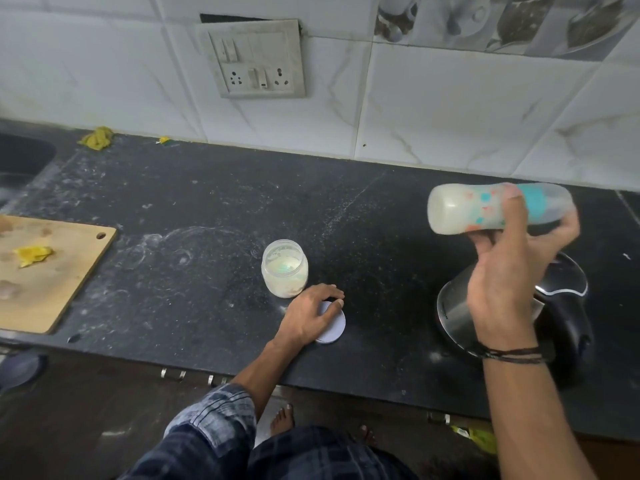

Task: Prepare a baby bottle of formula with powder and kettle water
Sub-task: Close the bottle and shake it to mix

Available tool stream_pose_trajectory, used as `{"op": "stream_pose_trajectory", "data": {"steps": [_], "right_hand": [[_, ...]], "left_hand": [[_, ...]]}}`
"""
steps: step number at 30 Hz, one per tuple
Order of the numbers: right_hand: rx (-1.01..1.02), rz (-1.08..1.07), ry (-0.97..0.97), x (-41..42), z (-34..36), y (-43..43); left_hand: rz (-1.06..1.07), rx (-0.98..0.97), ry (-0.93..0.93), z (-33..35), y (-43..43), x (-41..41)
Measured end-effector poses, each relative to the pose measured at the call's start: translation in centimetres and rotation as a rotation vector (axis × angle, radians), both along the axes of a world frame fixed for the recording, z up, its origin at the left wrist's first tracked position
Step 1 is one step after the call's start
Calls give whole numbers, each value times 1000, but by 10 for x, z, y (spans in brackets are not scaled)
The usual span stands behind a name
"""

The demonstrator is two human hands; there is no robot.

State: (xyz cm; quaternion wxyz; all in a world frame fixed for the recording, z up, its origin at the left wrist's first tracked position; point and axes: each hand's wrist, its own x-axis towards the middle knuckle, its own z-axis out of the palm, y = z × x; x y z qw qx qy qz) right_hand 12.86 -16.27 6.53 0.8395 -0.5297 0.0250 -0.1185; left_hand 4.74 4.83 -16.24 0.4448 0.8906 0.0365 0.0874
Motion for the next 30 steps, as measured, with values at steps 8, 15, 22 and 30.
{"op": "stream_pose_trajectory", "data": {"steps": [8, 15, 22, 30], "right_hand": [[-12, -10, 72, -4, -9, 9], [-11, -39, 70, -7, -14, 11], [-18, -3, 92, -9, -15, 12], [-57, 57, 84, -5, -12, 10]], "left_hand": [[11, -1, 1, -1, 0, 1], [4, 4, -8, -2, 0, 1], [-5, 12, -1, -3, 1, 1], [2, -15, -7, -1, 0, 0]]}}
